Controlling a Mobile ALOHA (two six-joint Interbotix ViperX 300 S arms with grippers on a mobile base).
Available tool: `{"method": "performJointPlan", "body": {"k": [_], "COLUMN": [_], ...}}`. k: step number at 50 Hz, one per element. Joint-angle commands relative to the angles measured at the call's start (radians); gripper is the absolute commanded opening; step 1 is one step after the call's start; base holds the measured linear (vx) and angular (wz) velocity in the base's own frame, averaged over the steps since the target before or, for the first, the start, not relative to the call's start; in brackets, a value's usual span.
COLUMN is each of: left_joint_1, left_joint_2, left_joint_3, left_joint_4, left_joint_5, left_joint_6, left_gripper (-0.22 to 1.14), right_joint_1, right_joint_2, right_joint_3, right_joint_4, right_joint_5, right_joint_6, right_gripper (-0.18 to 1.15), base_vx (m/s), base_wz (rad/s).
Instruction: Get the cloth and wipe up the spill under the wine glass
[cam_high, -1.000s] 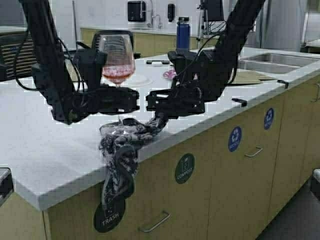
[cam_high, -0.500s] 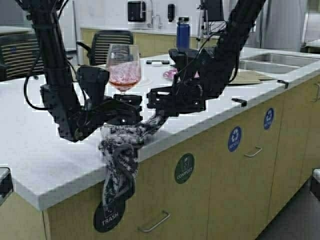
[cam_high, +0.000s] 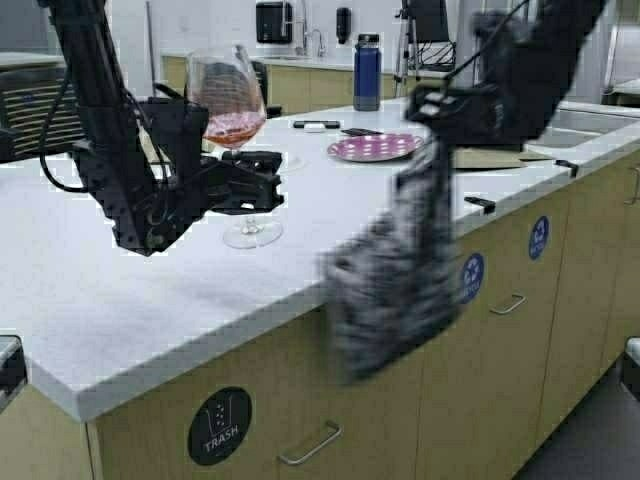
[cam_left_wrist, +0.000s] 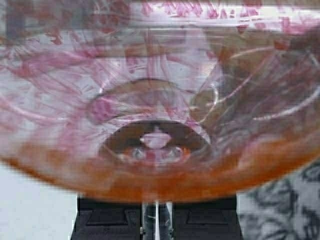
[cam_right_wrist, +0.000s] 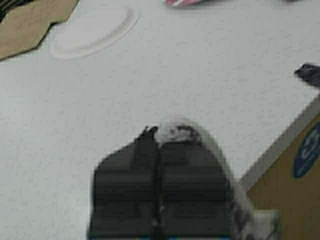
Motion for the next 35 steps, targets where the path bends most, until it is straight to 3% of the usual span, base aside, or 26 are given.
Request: {"method": "performJointPlan", "body": {"k": [1,24,35], "left_joint_1": [-0.002,-0.002,-0.002], "left_joint_2": [0.008,0.135,0.16], "left_joint_3": [-0.032,-0.083,-0.092], "left_joint_4": [0.0,-0.008,-0.017], "left_joint_5": [-0.008,-0.008,-0.006], "left_joint_6": [0.005,0.011,0.012], "left_gripper": [0.23,0.25,0.37], "right_joint_1": [-0.02,-0.021,-0.021], "right_joint_2": [-0.095,-0.103,-0.083], "right_joint_3": [0.017,0.034,0.038], "right_joint_4": [0.002,0.0,0.0], "right_joint_5": [-0.043,-0.049,-0.049], "right_joint_6": [0.002,0.0,0.0], "right_gripper": [0.06,0.06,0.06], "base_vx": [0.0,0.0,0.0], "base_wz": [0.0,0.0,0.0]}}
